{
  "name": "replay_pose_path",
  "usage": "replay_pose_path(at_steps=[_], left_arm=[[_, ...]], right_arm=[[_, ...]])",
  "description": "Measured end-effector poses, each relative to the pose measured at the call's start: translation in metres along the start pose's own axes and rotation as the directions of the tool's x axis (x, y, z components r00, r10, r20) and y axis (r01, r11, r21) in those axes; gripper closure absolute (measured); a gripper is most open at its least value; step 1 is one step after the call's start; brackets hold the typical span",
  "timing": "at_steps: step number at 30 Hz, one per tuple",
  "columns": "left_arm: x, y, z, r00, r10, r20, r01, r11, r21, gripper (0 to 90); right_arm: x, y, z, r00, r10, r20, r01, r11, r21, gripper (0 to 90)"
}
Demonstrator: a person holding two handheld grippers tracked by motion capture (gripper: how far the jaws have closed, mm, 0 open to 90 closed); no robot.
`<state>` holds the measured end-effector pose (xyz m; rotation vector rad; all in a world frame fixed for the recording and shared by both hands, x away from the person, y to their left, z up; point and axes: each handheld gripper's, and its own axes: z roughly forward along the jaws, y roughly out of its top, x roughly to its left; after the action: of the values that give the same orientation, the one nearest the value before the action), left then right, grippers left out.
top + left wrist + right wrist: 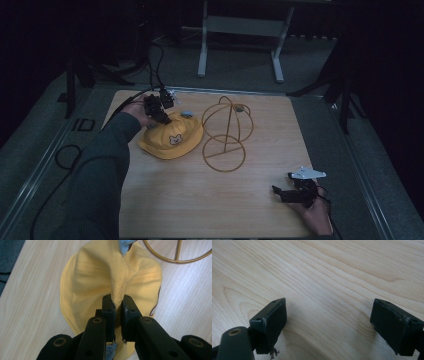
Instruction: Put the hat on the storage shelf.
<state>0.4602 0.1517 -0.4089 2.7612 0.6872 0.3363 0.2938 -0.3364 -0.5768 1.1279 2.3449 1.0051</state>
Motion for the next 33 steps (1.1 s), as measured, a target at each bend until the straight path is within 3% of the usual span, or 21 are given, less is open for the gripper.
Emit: replay_pose_path(at_steps=[3,8,14,18,25,27,33], left_arm=[[0.002,-0.005,-0.013,0.9998,-0.015,-0.011,0.015,0.9984,-0.054,82.7],[0.005,-0.008,-0.026,0.9992,-0.029,-0.026,0.027,0.9955,-0.091,82.7],[0.006,-0.011,-0.034,0.9988,-0.034,-0.037,0.030,0.9944,-0.101,82.6],[0.006,-0.014,-0.048,0.9983,-0.044,-0.038,0.038,0.9873,-0.154,82.5],[0.006,-0.016,-0.060,0.9977,-0.037,-0.057,0.027,0.9873,-0.157,82.6],[0.006,-0.018,-0.067,0.9974,-0.038,-0.061,0.027,0.9837,-0.178,82.5],[0.005,-0.020,-0.076,0.9970,-0.025,-0.074,0.012,0.9855,-0.169,82.6]], right_arm=[[0.000,0.000,0.000,1.0000,0.002,0.000,-0.002,1.000,0.000,13.7],[0.000,0.000,0.000,1.0000,0.001,0.000,-0.001,1.000,0.000,13.7],[0.000,0.000,0.000,1.0000,0.004,-0.001,-0.004,1.000,-0.001,13.7],[0.000,0.000,0.000,1.0000,0.006,0.000,-0.006,1.000,-0.001,13.7],[0.000,0.000,0.000,1.0000,0.005,0.000,-0.005,1.000,-0.003,13.7],[0.000,0.000,0.000,1.0000,0.005,0.000,-0.005,1.000,-0.003,13.7],[0.000,0.000,0.000,1.0000,0.007,0.000,-0.007,1.000,-0.003,13.7]])
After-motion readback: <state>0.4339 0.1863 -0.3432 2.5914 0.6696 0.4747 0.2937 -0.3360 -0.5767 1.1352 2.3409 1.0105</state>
